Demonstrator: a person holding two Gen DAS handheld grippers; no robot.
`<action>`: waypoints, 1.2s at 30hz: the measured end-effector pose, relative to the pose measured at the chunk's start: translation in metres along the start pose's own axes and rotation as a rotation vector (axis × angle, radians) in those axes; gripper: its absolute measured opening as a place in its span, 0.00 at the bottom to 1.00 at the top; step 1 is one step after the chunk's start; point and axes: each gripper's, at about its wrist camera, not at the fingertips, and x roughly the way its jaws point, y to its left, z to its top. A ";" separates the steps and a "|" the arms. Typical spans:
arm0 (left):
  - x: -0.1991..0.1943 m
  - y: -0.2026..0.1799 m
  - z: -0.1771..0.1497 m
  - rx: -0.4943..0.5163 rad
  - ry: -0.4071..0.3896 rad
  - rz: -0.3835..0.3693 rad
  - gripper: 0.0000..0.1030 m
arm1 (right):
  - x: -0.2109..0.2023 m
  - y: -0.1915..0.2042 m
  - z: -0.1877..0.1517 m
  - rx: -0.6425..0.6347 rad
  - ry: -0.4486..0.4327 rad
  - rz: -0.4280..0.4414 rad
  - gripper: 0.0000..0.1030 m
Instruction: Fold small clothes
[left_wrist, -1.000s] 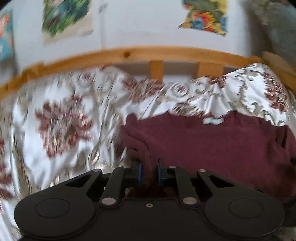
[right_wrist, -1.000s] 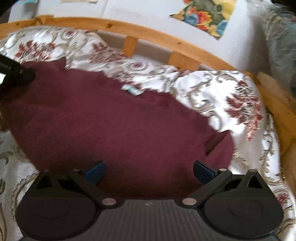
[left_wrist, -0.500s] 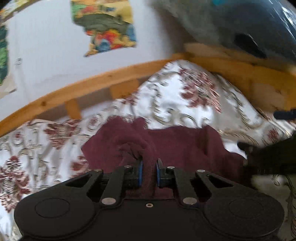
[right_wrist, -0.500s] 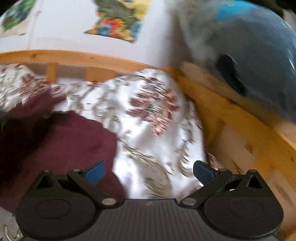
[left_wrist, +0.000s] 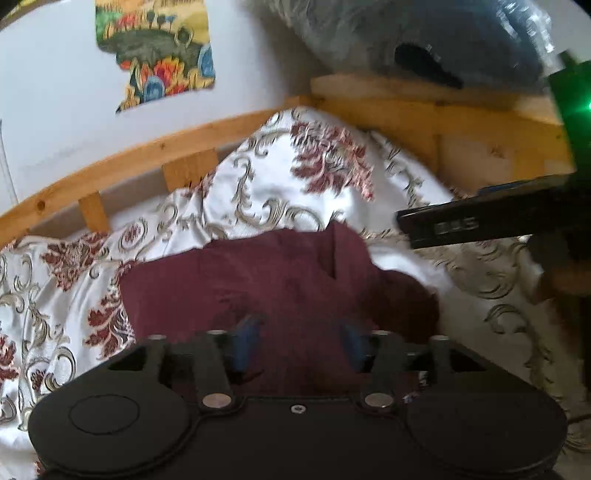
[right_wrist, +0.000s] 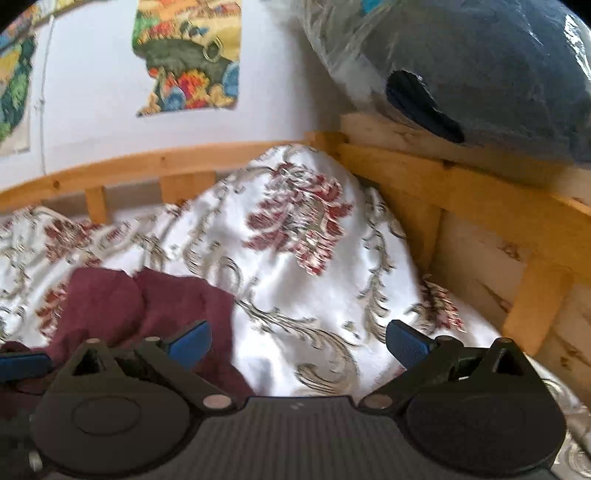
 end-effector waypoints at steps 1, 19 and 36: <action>-0.004 0.000 0.001 0.002 -0.008 -0.006 0.64 | -0.001 0.001 0.000 0.009 -0.012 0.023 1.00; -0.019 0.054 -0.043 -0.021 0.010 0.134 0.92 | 0.042 0.039 0.015 0.241 0.086 0.624 1.00; -0.007 0.059 -0.060 0.000 0.035 0.136 0.44 | 0.114 0.089 0.010 0.184 0.330 0.474 0.35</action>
